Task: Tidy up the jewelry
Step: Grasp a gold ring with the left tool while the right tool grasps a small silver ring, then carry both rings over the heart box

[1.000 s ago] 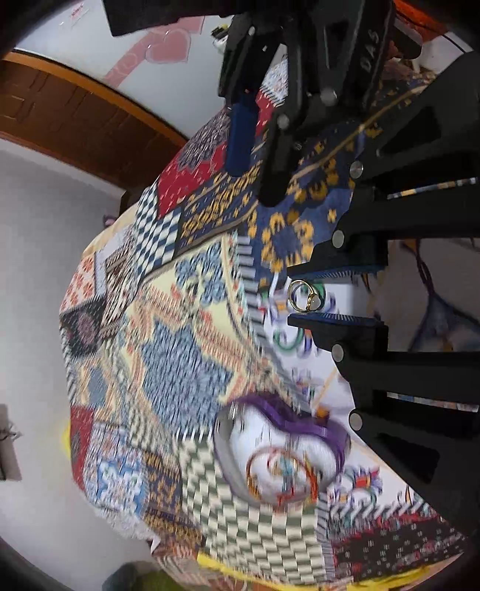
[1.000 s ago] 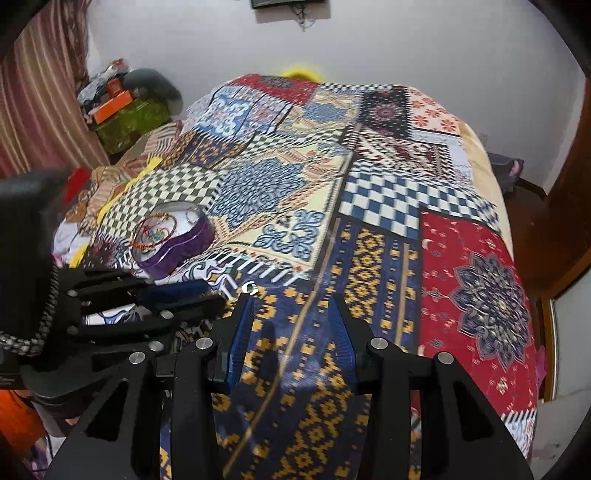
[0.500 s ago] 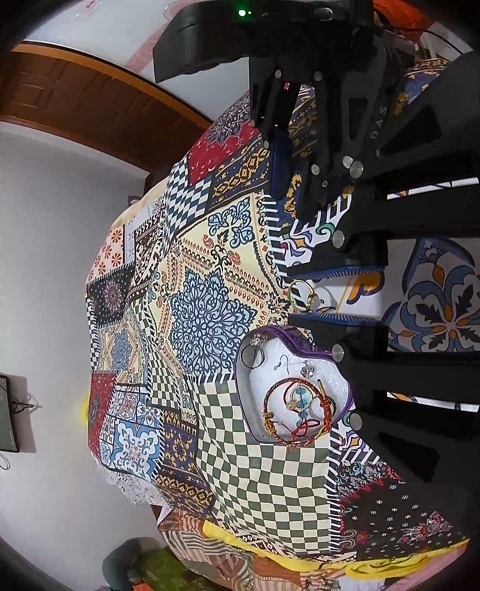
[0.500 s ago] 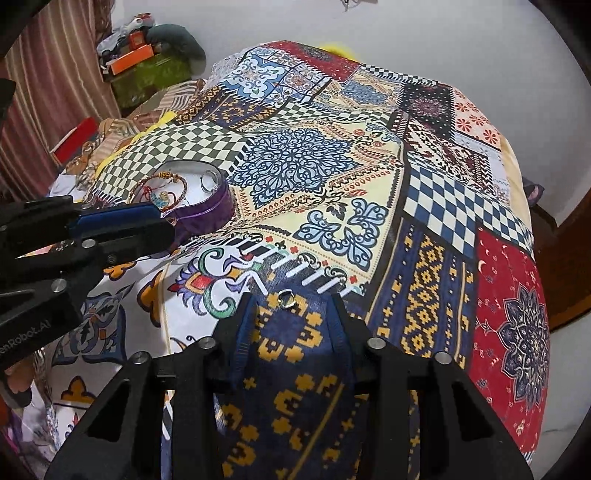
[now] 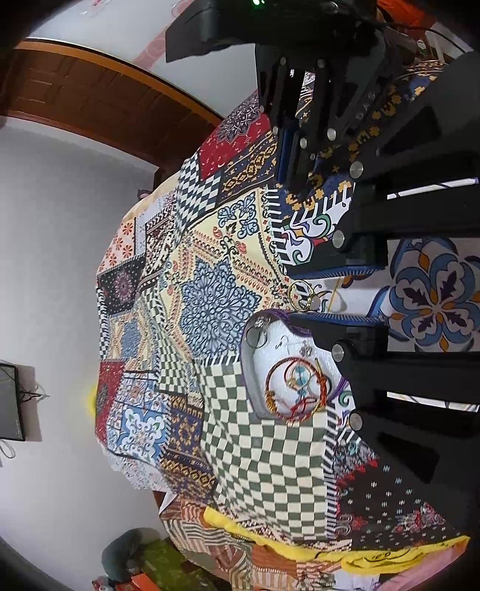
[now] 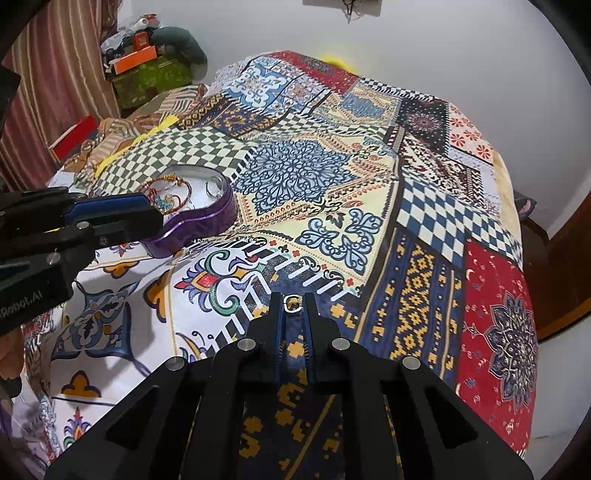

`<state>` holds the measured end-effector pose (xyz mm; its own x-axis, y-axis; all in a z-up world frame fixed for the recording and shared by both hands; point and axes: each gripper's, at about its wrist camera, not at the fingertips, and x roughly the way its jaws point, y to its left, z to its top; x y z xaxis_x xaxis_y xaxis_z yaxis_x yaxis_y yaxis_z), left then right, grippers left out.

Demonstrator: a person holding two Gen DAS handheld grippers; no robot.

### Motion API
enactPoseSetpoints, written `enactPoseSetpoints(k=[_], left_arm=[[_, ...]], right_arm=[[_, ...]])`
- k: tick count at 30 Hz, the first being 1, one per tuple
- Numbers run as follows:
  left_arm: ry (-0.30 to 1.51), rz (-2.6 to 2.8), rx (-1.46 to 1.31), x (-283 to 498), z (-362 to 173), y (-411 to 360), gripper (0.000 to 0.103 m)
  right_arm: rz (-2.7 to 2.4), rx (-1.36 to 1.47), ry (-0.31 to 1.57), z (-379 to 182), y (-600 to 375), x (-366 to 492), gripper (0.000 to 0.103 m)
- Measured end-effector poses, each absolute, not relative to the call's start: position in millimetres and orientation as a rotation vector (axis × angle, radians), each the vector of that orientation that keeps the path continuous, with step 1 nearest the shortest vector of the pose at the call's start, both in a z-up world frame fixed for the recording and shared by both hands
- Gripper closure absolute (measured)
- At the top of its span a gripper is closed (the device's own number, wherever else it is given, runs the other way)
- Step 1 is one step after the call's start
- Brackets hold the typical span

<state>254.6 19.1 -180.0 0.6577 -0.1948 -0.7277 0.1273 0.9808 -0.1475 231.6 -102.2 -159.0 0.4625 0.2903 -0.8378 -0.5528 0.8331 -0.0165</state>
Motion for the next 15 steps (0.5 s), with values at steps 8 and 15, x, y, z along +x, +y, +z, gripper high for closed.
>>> enactPoseSetpoints(k=[8,15], left_arm=[[0.781,-0.156,-0.084,246,-158,30,0.086],[0.736,-0.133,-0.089,241,-140,42,0.086]], right_arm=[[0.515,-0.286,0.87,-121,-99,221,0.094],[0.527,-0.247,0.793,-90,-91,217,0.094]])
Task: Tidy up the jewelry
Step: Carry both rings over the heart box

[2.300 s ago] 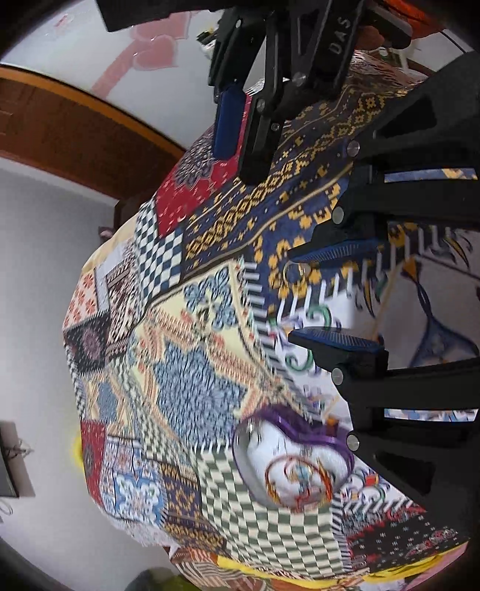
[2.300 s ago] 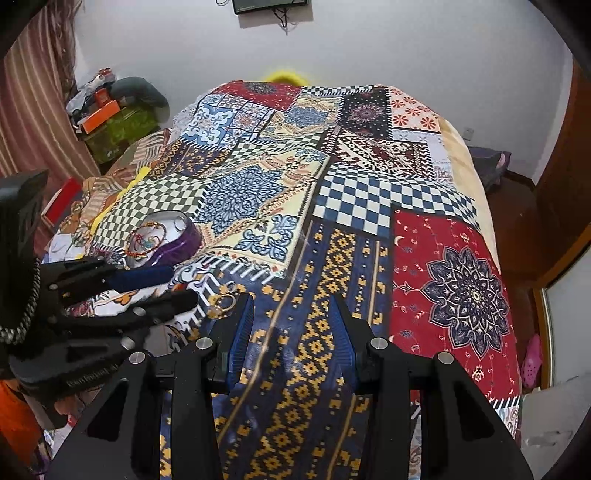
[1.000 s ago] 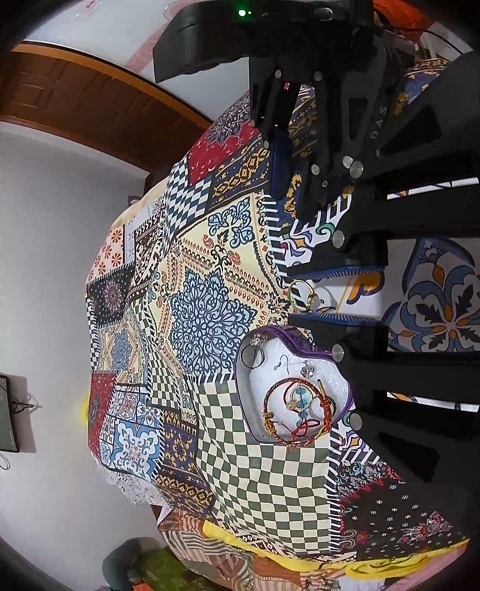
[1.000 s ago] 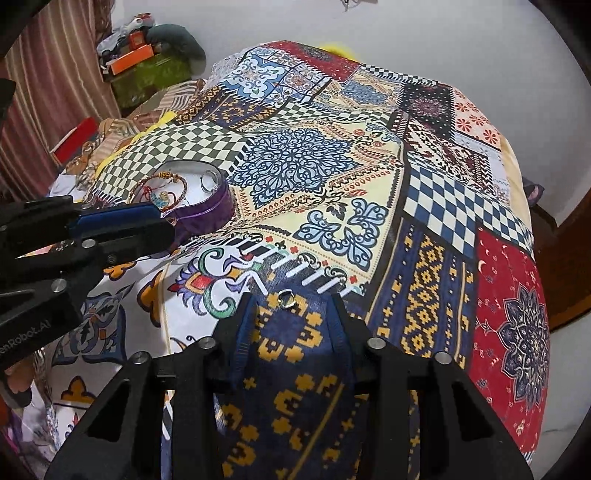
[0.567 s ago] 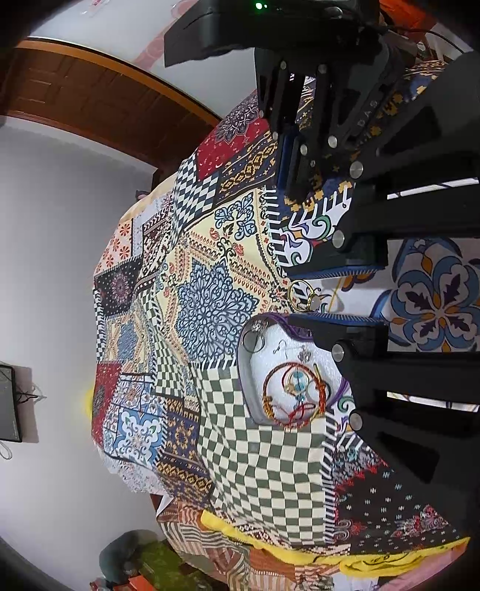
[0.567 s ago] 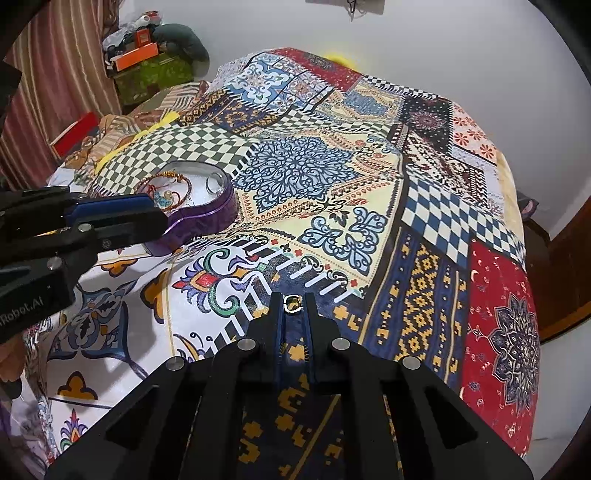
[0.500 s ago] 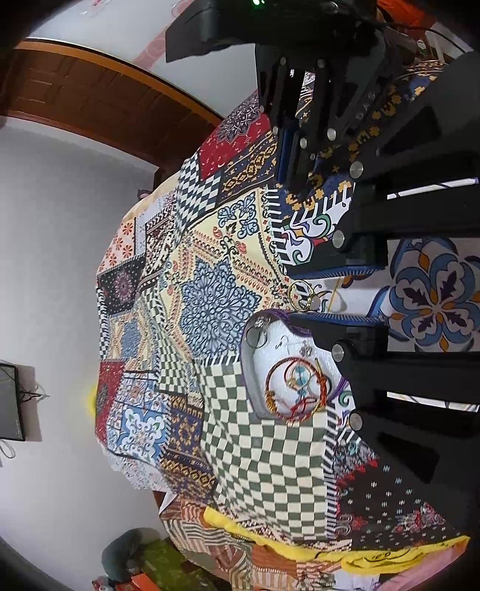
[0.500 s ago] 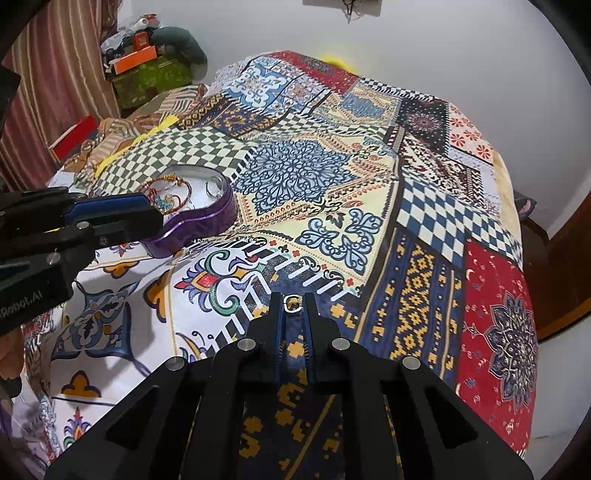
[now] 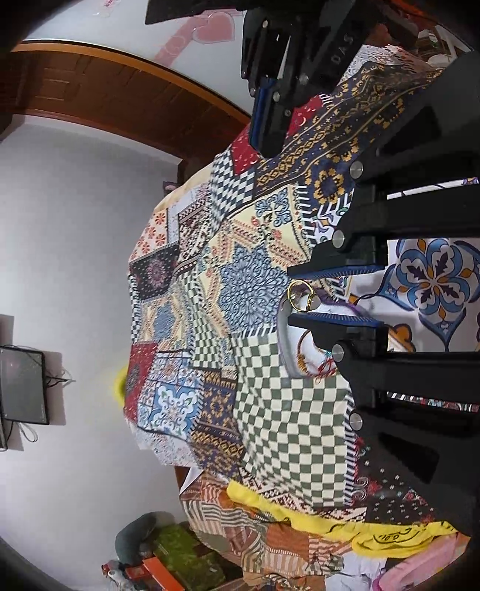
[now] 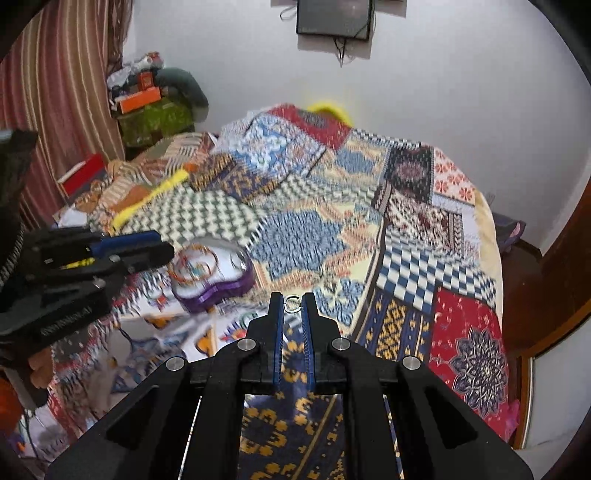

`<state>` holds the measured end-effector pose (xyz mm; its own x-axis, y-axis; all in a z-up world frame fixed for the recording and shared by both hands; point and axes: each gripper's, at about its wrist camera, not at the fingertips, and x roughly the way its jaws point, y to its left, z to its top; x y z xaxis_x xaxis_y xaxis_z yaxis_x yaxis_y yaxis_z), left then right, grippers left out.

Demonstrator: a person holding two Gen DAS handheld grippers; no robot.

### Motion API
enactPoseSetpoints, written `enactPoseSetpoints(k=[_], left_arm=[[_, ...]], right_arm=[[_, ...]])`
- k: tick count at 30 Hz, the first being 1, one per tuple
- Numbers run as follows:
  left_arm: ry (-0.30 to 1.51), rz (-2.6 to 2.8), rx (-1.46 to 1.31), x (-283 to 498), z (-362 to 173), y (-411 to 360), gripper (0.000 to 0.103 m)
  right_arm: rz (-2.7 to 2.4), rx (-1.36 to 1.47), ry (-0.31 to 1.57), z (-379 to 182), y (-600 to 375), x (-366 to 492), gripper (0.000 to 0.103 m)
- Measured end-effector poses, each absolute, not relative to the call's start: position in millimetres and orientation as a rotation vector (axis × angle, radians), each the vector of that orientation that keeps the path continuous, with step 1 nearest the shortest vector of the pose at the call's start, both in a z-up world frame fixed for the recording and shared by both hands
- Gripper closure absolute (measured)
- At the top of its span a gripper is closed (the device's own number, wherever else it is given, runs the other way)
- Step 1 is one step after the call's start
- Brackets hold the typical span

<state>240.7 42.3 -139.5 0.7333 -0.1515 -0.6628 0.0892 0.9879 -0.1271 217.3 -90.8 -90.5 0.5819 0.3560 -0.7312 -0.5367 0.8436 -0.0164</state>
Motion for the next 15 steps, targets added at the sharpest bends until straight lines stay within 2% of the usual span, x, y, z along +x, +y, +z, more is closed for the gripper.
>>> enactPoseSetpoints(k=[15], left_arm=[[0.686,-0.093,-0.104,251,-125,73,0.086]], right_arm=[[0.6,-0.171,0.765,-79,-55,231,0.094]])
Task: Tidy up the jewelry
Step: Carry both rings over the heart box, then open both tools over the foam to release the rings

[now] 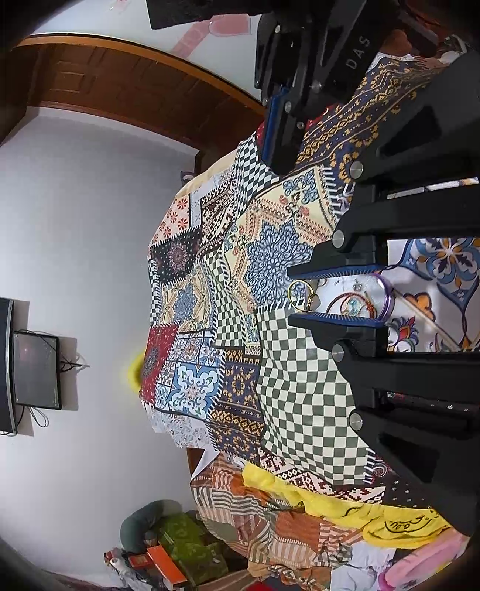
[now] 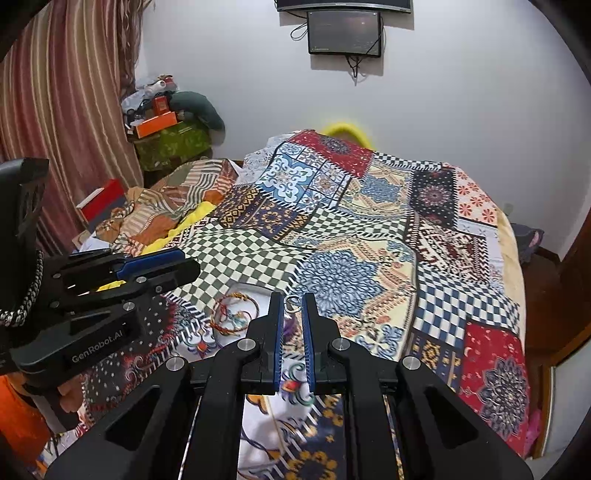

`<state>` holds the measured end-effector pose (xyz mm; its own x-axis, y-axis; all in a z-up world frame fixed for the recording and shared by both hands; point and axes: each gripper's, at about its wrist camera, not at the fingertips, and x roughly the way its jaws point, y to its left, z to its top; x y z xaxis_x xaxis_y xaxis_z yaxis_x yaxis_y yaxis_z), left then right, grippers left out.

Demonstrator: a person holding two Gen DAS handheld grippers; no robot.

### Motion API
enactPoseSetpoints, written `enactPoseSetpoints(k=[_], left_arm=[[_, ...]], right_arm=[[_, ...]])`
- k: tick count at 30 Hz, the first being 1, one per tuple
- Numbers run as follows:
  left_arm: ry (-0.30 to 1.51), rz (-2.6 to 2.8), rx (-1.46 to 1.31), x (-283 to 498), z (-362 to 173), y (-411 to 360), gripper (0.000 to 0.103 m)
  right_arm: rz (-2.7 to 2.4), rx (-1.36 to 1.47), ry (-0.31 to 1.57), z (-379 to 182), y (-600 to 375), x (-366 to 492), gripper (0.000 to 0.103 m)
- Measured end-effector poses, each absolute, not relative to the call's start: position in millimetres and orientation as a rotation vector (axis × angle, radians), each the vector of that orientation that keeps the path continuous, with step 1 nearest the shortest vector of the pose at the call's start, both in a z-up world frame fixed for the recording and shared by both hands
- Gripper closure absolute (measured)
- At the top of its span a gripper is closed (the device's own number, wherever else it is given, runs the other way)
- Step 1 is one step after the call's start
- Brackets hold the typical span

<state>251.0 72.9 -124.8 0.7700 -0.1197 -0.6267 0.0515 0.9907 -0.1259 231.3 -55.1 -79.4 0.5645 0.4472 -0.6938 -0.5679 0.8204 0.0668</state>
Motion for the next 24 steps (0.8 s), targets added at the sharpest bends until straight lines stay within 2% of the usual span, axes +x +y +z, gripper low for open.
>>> enactPoseSetpoints(k=[8,18,24], left_arm=[[0.731,-0.096,-0.142,269,-146,87,0.086],[0.86,-0.128,-0.194,293,-197,94,0.086],[0.895,-0.136,-0.204,304,-209,96,0.086]], right_arm=[[0.63,-0.158,0.809,-93,-38,246,0.094],[0.66,-0.168,0.963,-130,-20,273,0.094],[0.676,-0.137,1.06,-149,-15,290,0.094]])
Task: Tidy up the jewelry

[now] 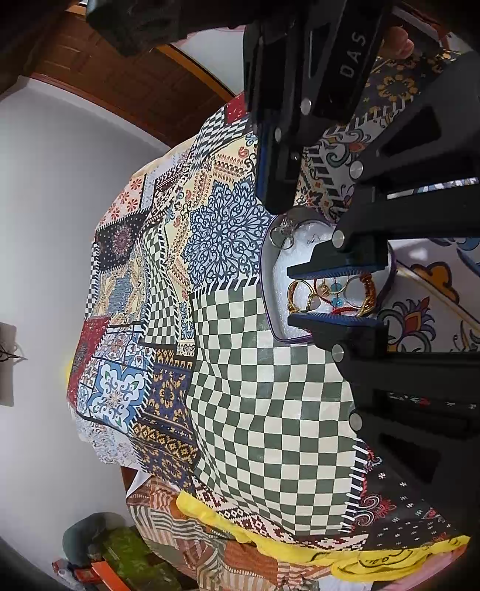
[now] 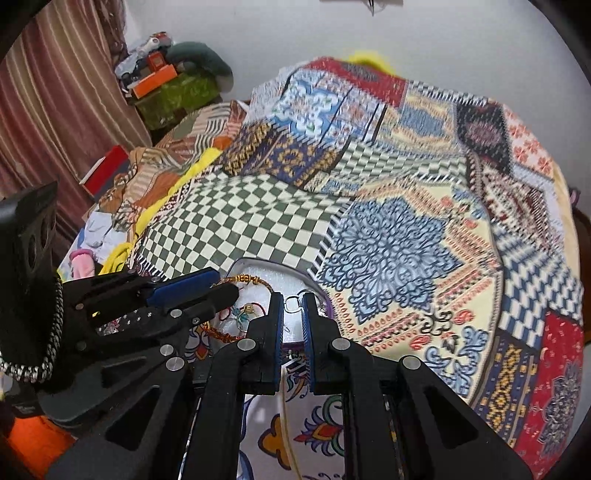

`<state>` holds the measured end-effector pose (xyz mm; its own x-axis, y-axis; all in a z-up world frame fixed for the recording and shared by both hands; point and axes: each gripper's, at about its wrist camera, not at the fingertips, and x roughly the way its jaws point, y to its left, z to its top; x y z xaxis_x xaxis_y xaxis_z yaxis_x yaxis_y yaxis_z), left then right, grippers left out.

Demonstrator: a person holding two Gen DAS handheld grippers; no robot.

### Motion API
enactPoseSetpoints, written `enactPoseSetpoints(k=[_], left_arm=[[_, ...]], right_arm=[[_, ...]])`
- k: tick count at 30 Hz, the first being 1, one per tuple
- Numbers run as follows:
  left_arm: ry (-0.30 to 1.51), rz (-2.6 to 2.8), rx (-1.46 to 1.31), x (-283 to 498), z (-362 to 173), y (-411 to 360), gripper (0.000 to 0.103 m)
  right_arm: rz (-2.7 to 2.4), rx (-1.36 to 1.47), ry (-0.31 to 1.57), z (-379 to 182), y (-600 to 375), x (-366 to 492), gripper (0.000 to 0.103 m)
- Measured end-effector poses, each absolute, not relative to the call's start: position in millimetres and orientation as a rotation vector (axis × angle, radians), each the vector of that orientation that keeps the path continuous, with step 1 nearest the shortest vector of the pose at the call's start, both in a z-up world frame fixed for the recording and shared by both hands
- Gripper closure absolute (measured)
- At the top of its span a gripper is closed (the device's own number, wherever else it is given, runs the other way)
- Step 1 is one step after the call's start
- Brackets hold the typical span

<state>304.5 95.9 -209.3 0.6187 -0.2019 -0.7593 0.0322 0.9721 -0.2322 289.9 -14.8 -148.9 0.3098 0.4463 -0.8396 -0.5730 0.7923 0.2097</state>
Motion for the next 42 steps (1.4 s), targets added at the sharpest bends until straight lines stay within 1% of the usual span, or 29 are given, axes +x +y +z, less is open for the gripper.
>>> enactPoseSetpoints(k=[10,15,17,19,25,30,34,38,40,42], left_arm=[[0.913,-0.138,-0.212,310,-211,98,0.086],[0.896,-0.131,-0.215,305,-200,101,0.086],[0.883,-0.129,-0.211,300,-193,101,0.086],[0.862,-0.126,-0.205,294,-182,100,0.086],[0.751,-0.101,-0.161,265,-133,95,0.086],[0.591,-0.076,-0.094,218,-75,85,0.085],[0.462,-0.07,-0.072,177,-32,79,0.082],[0.311,-0.052,-0.049,126,6,73,0.067],[0.237,-0.031,-0.038,100,21,69,0.065],[0.185,-0.021,-0.034,79,32,64,0.06]], right_arm=[[0.72,-0.057,1.152,-162,-15,301,0.094],[0.695,-0.064,1.128,-154,-19,299,0.093],[0.691,-0.071,1.113,-147,-21,295,0.09],[0.676,-0.089,1.078,-138,-23,290,0.09],[0.626,-0.131,0.883,-86,-36,256,0.09],[0.591,-0.126,0.688,-31,-54,215,0.09],[0.56,-0.104,0.503,16,-73,172,0.09],[0.538,-0.071,0.357,48,-87,129,0.09],[0.529,-0.056,0.303,58,-93,110,0.09],[0.522,-0.043,0.258,65,-96,95,0.084]])
